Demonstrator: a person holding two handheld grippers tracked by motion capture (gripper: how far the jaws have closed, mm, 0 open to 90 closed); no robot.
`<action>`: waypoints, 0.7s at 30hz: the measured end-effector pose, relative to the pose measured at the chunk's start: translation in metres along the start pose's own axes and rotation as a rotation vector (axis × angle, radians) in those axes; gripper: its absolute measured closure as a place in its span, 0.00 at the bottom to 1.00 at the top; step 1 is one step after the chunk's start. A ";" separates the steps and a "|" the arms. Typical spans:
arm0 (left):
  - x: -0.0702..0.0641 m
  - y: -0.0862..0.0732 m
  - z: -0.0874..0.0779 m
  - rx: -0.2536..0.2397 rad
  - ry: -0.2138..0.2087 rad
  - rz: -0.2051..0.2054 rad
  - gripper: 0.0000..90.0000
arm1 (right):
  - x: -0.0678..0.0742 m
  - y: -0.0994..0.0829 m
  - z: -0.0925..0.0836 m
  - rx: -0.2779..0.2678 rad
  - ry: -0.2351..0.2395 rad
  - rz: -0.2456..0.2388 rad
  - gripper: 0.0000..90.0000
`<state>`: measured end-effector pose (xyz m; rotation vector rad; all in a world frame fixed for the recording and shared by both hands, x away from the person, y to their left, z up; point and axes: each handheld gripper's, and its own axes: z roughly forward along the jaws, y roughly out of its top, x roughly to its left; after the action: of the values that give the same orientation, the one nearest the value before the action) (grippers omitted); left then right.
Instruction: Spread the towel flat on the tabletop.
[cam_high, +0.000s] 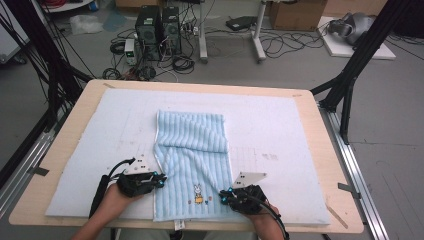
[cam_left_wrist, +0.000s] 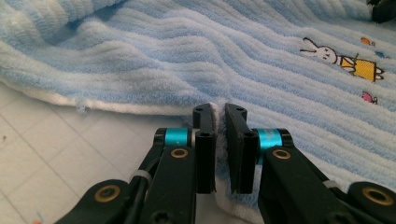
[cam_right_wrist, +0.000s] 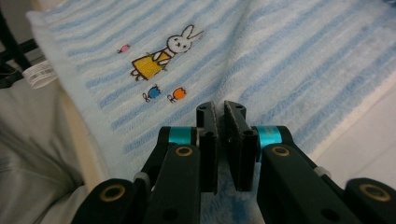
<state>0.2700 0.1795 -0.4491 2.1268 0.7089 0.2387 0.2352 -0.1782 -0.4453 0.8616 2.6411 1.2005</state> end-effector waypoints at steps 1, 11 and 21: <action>-0.001 -0.002 -0.002 -0.003 -0.004 -0.001 0.91 | 0.002 -0.001 -0.001 0.004 0.015 0.001 0.93; 0.005 -0.006 -0.013 -0.028 -0.057 -0.045 0.77 | -0.006 0.018 -0.005 -0.106 -0.042 0.007 0.68; 0.027 -0.003 -0.031 -0.199 0.090 -0.129 0.50 | -0.016 0.039 0.043 -0.041 -0.107 0.000 0.82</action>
<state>0.2788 0.2172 -0.4346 1.8837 0.8359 0.3225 0.2799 -0.1381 -0.4482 0.8926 2.5237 1.1697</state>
